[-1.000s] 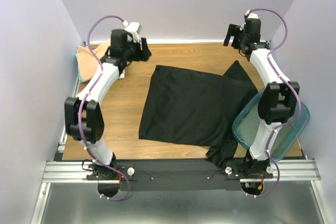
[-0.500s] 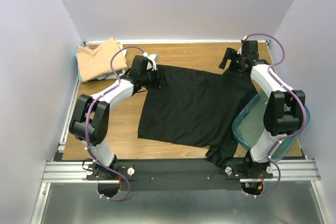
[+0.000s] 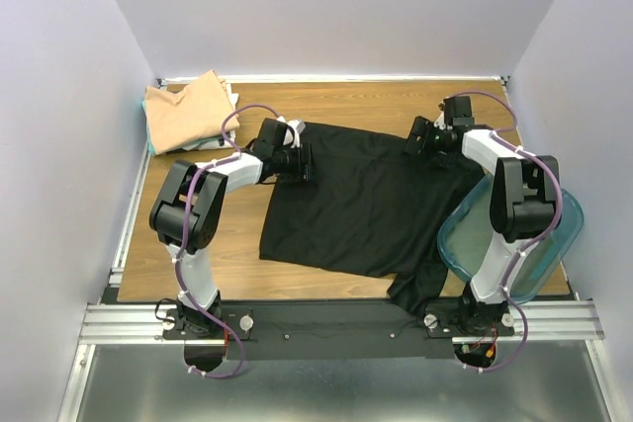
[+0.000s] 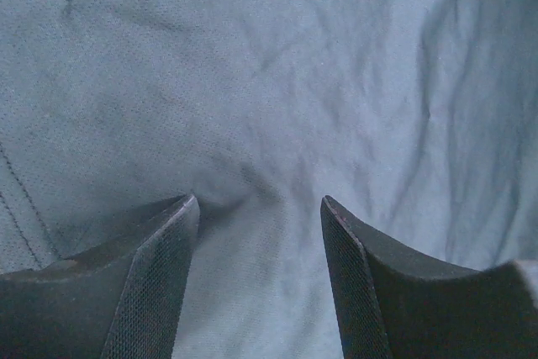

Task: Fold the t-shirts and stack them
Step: Flatten the tshirt out

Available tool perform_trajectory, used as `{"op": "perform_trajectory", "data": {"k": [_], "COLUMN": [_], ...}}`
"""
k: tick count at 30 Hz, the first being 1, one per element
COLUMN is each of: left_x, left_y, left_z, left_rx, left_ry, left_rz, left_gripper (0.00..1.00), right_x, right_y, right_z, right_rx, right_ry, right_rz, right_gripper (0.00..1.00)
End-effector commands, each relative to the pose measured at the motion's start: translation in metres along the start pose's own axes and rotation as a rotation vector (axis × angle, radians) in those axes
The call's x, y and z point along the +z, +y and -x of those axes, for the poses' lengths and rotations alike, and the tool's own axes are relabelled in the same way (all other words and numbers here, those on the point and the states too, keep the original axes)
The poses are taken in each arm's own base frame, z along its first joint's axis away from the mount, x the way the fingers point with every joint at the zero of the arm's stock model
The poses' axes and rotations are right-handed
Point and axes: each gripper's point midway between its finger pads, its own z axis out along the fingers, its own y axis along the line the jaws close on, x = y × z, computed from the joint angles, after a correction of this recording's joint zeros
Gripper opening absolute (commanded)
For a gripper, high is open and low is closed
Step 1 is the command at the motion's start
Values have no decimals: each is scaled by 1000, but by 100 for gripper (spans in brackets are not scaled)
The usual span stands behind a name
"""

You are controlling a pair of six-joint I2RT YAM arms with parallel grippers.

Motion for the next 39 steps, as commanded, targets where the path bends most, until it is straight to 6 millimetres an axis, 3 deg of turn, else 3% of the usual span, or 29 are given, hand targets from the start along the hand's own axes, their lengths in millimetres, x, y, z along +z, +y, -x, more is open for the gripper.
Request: {"op": "perform_trajectory", "data": {"k": [1,9,14,16,19,24,31,39], "left_x": [10,10,4,5,6,11,20,31], "left_y": [17,50,69,79,88,109,119,128], "left_z": [-10,-7,12,16,40,56,82,124], "left_rx": [-27,-88,-110,-106,-94,-121,-122,-59], "left_ry": [39,44,13,16,-8,-2,-16,-35], "left_rz": [33,88,105,118,129,147,141,178], "left_gripper": [68,68,68,68,68,68,68,68], "right_x": [10,36,50,54,62,77,100,106], "right_y": [3,3,6,13,19,31,41,65], "right_z": [-16,-32,-31,-24,-16,0,13,47], "right_rx": [29,50,60,57,64,77,91,80], "right_ry": [70,147,167,158,155,145,148,110], "right_rz": [35,53,64,78,92,126,158,241], "right_gripper": [100,100,100,100,100,100,100,100]}}
